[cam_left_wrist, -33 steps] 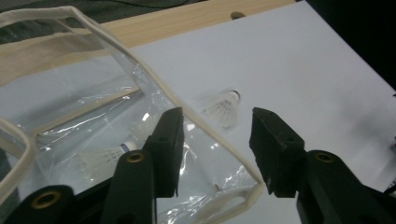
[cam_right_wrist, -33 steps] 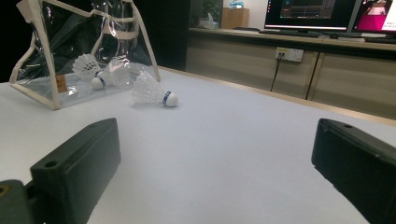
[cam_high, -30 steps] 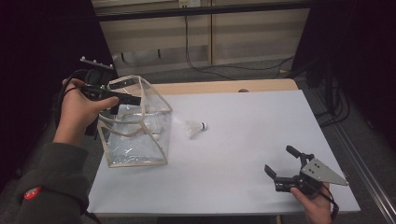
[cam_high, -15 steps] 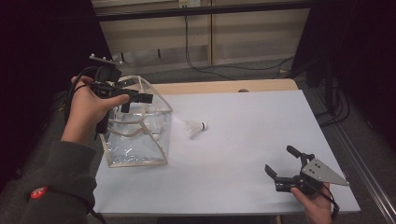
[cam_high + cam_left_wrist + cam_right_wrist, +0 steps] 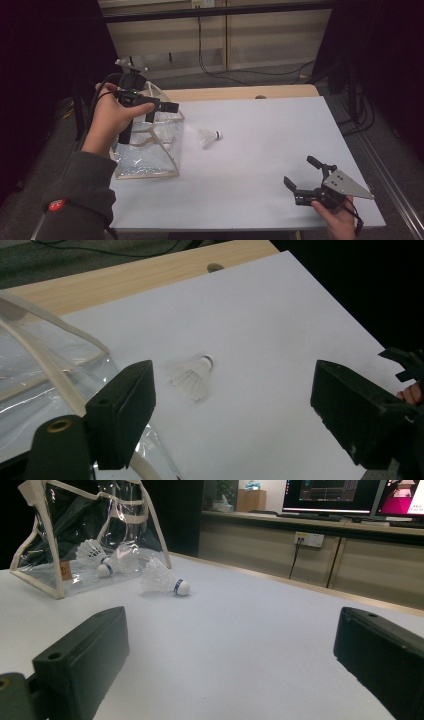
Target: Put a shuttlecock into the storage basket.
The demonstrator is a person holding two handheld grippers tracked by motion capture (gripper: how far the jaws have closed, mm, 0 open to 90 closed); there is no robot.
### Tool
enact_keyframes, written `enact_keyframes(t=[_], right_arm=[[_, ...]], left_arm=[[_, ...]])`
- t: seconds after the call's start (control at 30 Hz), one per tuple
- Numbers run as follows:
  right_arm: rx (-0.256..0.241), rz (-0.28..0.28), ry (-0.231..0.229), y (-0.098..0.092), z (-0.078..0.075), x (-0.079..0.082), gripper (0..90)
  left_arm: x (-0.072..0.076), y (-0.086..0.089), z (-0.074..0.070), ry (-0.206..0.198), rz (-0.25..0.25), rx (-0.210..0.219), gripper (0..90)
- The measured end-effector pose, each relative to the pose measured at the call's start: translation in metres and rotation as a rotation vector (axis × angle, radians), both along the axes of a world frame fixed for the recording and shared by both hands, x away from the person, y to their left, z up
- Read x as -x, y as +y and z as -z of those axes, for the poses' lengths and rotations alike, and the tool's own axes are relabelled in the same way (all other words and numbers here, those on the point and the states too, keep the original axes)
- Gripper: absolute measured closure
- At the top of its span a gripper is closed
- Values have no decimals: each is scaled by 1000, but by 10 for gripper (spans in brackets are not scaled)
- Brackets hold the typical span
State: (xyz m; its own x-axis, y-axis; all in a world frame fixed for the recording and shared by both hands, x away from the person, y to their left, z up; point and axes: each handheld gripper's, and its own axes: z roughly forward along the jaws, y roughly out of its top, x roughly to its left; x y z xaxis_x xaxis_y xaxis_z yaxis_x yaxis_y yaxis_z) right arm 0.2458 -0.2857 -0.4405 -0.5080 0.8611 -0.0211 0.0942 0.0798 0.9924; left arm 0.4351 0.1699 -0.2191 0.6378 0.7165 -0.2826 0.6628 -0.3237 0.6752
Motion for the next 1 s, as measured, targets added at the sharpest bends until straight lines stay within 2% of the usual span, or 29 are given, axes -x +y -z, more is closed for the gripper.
enact_keyframes(t=[0.3,0.8,1.0], right_arm=[[-2,1,-1,0,0,0,15],[0,-1,-1,0,0,0,15],[0,-3,0,1,0,0,15]], left_arm=[[-2,-15,8,15,18,-2,155],[-3,-38,24,15,50,-42,108],[-4,-47,31,19,51,-35,104]])
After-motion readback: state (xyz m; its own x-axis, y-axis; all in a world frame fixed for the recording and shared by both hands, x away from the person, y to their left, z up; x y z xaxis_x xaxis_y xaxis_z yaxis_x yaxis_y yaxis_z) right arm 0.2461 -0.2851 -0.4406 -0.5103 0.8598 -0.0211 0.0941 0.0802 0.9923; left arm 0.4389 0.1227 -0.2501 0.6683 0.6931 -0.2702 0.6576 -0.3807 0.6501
